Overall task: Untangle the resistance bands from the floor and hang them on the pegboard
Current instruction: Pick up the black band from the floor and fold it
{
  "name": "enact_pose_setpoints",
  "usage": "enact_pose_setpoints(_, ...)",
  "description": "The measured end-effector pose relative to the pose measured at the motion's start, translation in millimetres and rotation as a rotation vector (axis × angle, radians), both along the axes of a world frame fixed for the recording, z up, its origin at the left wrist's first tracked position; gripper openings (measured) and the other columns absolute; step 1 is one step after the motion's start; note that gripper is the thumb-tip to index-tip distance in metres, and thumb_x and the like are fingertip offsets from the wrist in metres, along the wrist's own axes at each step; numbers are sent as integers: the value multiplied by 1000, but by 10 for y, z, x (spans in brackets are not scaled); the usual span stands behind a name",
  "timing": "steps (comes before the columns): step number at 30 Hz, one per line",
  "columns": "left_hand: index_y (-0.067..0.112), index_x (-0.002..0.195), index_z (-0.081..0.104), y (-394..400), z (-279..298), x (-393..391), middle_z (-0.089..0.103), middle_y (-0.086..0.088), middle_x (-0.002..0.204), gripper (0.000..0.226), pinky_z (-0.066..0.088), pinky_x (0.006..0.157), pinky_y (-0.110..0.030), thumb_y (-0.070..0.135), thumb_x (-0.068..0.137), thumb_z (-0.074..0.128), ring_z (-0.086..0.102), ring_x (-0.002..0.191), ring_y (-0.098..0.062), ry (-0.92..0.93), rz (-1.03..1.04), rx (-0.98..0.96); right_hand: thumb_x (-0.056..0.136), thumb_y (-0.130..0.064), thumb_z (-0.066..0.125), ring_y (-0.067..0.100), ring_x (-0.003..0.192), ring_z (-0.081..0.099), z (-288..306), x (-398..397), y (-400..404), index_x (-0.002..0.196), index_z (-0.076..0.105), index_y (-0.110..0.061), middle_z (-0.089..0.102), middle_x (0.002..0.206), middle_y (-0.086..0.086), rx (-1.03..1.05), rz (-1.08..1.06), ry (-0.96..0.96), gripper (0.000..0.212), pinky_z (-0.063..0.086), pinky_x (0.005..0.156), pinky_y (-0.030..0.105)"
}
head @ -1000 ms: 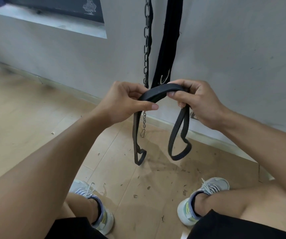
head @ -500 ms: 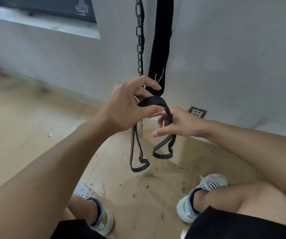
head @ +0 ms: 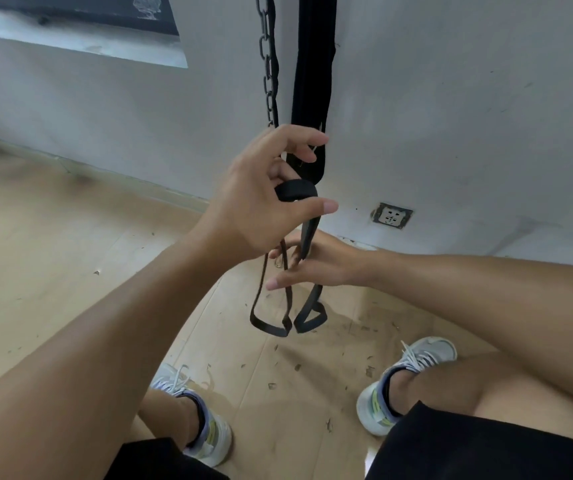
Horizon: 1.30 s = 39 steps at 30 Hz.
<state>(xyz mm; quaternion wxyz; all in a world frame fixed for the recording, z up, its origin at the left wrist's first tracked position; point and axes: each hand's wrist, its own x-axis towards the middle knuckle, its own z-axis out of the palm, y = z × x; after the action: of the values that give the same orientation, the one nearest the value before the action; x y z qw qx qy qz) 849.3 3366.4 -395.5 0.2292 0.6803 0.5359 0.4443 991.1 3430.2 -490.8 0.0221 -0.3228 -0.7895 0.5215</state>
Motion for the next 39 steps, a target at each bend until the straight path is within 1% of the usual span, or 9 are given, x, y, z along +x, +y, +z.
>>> enact_pose_setpoints(3, 23, 119, 63, 4, 17, 8, 64, -2, 116, 47, 56, 75, -18, 12, 79, 86, 68, 74, -15, -60, -11, 7, 86, -34, 85, -3, 75, 68, -44, -63, -41, 92, 75, -22, 74, 77, -15, -2, -68, 46, 17, 48, 68, 11)
enact_pose_setpoints(6, 25, 112, 66, 33, 34, -88, 69, 0, 118, 39, 56, 74, -22, 10, 80, 85, 64, 72, -14, -122, 57, 12, 86, -31, 84, 14, 61, 59, -69, -57, -21, 75, 65, -2, 62, 65, 3, 3, -96, 53, 37, 46, 61, 22)
enact_pose_setpoints(9, 25, 104, 69, 65, 73, -284, 70, -2, 116, 32, 55, 74, -29, 8, 81, 82, 61, 73, -14, -313, 136, 0, 86, -29, 84, 8, 62, 64, -84, 27, 71, 68, 65, -13, 65, 64, -6, 11, -110, 15, 31, 51, 67, 22)
enact_pose_setpoints(14, 20, 100, 71, 120, 100, -610, 67, -3, 106, 26, 52, 70, -27, 3, 80, 74, 60, 72, -14, -528, 252, -44, 84, -38, 85, 16, 81, 78, 1, 143, 199, 96, 74, -17, 80, 87, 3, 31, -142, -1, 27, 63, 88, 36)
enact_pose_setpoints(21, 11, 104, 70, 178, 62, -785, 61, 3, 72, 24, 46, 63, -27, -3, 86, 63, 53, 64, -14, -798, 320, -174, 93, -38, 76, 3, 78, 65, 107, 202, 248, 94, 55, -38, 67, 89, -10, 265, -176, -39, 21, 49, 69, 20)
enact_pose_setpoints(27, 12, 113, 63, 182, 30, -904, 46, 4, 66, 33, 47, 68, -27, -9, 87, 65, 53, 63, -12, -834, 308, -210, 88, -24, 82, 5, 80, 69, 211, 365, 426, 94, 62, -40, 70, 91, -13, 302, -169, -103, 26, 47, 68, 17)
enact_pose_setpoints(33, 8, 112, 68, 199, -30, -961, 55, -7, 80, 27, 52, 72, -29, -5, 89, 64, 55, 57, -15, -735, 434, -310, 95, -31, 75, 5, 89, 67, 287, 427, 496, 93, 62, -47, 69, 90, -18, 277, -142, -74, 21, 51, 80, 25)
enact_pose_setpoints(37, 8, 111, 65, 205, -23, -971, 55, -1, 71, 28, 51, 72, -28, -9, 89, 64, 54, 62, -15, -836, 358, -245, 96, -37, 73, -9, 85, 64, 276, 466, 461, 114, 70, -43, 69, 84, -31, 245, -76, -92, 19, 44, 79, 18)
enact_pose_setpoints(39, 9, 109, 64, 206, -14, -943, 54, 0, 72, 27, 49, 74, -28, -9, 89, 64, 55, 67, -15, -904, 252, -176, 93, -37, 77, -10, 81, 63, 270, 459, 432, 105, 70, -43, 69, 83, -29, 245, -82, -80, 15, 44, 75, 15)
